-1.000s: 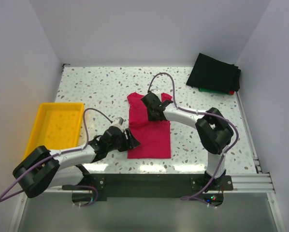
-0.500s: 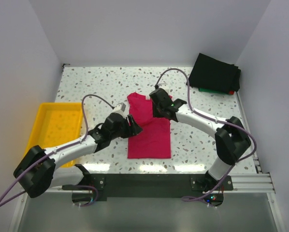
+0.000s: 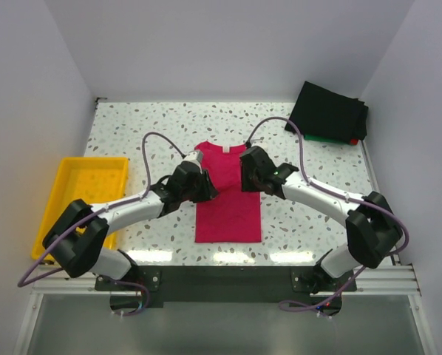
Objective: Fold and stack the t-shirts
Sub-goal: Fold the tshirt
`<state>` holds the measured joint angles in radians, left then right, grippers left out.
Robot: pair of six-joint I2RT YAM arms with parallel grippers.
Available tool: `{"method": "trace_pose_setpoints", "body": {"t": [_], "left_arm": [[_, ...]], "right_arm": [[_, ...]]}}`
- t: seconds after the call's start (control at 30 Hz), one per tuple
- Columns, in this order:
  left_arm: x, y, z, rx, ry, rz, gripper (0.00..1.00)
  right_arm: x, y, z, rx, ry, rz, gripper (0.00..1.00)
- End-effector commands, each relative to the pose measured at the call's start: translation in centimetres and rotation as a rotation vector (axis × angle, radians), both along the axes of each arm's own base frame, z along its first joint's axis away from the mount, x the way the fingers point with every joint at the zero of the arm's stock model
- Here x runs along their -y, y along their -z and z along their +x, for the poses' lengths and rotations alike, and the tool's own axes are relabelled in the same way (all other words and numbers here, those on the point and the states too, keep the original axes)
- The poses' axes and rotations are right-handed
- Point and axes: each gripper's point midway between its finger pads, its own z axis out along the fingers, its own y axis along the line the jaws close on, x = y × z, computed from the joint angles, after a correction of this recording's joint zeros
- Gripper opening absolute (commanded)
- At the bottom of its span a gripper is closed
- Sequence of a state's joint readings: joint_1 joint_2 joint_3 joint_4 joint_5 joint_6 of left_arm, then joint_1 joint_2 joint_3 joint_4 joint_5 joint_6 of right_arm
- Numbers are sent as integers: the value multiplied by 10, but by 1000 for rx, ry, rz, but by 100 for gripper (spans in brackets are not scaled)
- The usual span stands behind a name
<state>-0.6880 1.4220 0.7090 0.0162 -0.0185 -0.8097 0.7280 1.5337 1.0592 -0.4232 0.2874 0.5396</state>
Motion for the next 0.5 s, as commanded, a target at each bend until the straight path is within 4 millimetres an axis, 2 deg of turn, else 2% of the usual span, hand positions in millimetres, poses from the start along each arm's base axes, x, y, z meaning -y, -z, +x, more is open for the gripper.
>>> {"method": "trace_pose_setpoints", "body": {"t": [0.0,0.23,0.47], "left_arm": [[8,-18,16,55,20,-12,38],[-1,0,34,37,6,67,36],[-7,12,57,30,-20,108,35]], "right_arm": [[-5,-19,-2,43,-4,74,41],[-3,-13,-6,34,-7,68,41],[-5,-8,2,30,-9,57,41]]}}
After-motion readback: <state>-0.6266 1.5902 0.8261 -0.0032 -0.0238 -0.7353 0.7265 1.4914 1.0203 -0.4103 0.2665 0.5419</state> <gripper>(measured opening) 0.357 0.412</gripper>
